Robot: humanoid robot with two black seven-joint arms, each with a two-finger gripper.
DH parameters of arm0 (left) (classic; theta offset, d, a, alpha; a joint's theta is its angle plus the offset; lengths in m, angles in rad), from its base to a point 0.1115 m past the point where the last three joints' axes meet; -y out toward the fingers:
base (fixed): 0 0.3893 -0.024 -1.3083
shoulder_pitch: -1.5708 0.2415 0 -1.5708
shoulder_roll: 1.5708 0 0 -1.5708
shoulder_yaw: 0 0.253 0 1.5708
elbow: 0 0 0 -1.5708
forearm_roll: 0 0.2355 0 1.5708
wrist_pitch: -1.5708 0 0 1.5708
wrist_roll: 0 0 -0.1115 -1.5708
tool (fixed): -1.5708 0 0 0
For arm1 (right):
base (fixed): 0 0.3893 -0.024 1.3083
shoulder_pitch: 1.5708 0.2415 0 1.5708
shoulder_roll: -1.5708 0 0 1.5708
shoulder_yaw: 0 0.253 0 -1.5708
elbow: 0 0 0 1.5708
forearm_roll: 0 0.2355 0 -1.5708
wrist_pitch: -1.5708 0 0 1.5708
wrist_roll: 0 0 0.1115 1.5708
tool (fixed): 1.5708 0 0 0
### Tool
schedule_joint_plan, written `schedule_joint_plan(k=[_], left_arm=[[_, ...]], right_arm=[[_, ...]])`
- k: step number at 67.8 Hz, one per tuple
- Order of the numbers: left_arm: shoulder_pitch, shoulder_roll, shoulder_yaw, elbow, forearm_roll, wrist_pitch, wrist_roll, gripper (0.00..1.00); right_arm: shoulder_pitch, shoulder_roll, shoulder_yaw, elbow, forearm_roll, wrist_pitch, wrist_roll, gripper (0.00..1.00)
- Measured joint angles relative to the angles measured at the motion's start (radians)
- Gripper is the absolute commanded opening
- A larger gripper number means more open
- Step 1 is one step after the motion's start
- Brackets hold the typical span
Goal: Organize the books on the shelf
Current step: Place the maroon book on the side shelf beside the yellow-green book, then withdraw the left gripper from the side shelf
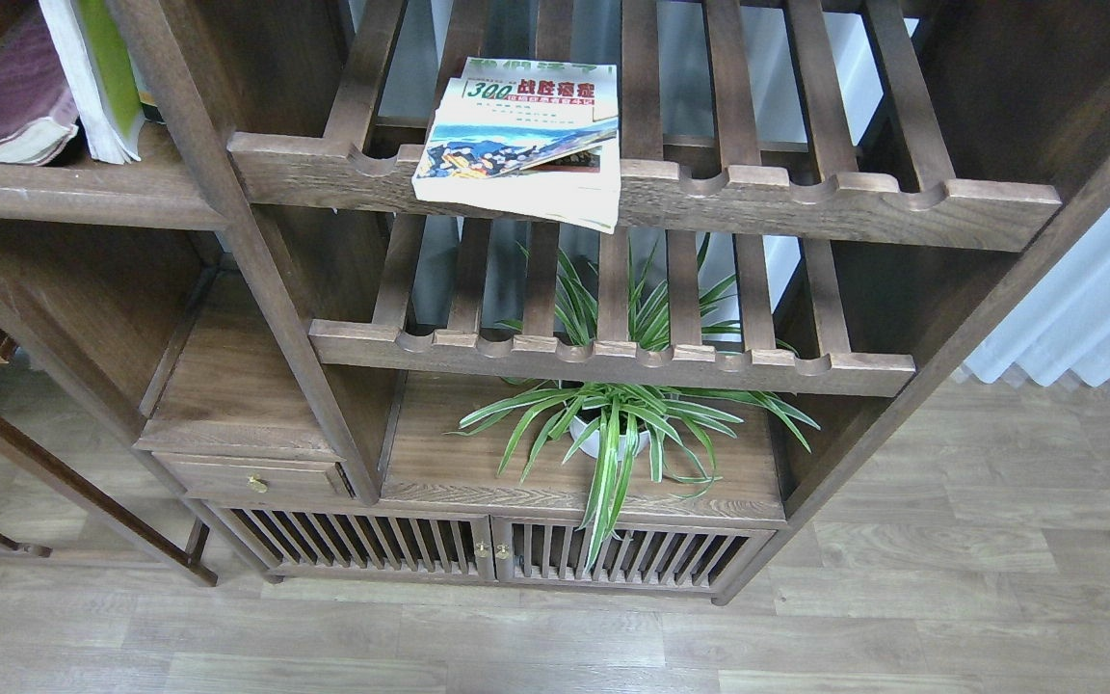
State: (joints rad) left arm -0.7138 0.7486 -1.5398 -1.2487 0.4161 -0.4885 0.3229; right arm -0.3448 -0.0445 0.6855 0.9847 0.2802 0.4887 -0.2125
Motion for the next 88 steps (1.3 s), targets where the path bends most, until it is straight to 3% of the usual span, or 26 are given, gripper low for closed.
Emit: schedule_joint_plan(k=[25, 40, 56, 59, 60, 65, 88], left_arm=[[0.422, -0.029, -0.168, -0.235, -0.132, 0.000, -0.003, 0.61], [0.613, -0.155, -0.228, -0.338, -0.146, 0.000, -0.001, 0.66], [0.744, -0.283, -0.235, -0.348, -0.146, 0.000, -0.001, 0.76], [0.765, -0.307, -0.237, -0.348, -0.146, 0.000, -0.001, 0.80], [0.787, -0.334, -0.236, -0.348, -0.146, 0.000, -0.001, 0.90], [0.807, -0.369, -0.237, -0.344, -0.147, 0.000, -0.004, 0.98], [0.900, -0.525, -0.213, -0.303, -0.146, 0.000, -0.006, 0.99]], right_arm=[[0.001, 0.003, 0.001, 0.000, -0.001, 0.000, 0.001, 0.99], [0.019, 0.008, 0.006, 0.004, -0.001, 0.000, 0.016, 0.99], [0.048, 0.006, 0.008, 0.020, 0.001, 0.000, 0.018, 0.98], [0.053, 0.006, 0.008, 0.024, 0.001, 0.000, 0.018, 0.98], [0.060, 0.005, 0.007, 0.030, 0.000, 0.000, 0.018, 0.98], [0.073, 0.004, 0.007, 0.045, -0.003, 0.000, 0.018, 0.97], [0.184, 0.005, 0.017, 0.172, -0.029, 0.000, 0.017, 0.97]])
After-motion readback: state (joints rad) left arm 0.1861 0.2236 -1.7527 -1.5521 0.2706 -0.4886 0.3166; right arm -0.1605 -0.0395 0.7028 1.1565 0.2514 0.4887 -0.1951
